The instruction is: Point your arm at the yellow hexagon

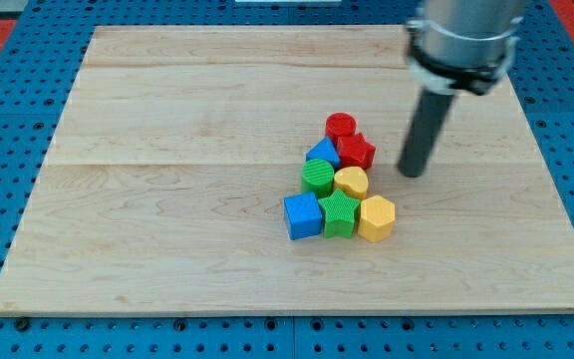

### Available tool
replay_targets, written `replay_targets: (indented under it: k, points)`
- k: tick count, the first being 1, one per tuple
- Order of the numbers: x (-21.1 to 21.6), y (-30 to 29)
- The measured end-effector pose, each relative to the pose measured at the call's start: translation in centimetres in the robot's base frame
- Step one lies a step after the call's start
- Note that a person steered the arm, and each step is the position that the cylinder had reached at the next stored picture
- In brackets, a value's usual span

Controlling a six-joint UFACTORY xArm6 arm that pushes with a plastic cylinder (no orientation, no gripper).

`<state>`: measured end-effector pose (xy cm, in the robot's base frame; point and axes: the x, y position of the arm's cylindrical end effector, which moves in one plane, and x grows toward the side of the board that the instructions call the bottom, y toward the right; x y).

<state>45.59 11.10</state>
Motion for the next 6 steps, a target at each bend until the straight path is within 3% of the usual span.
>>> replay_targets:
  k: [1,3,4,5,6]
  points:
    - [-0.2,-4.4]
    - [-7.7,-7.3]
    - [-4.5,-0.2]
    - [4.3,3.5]
    - [9.6,2.4]
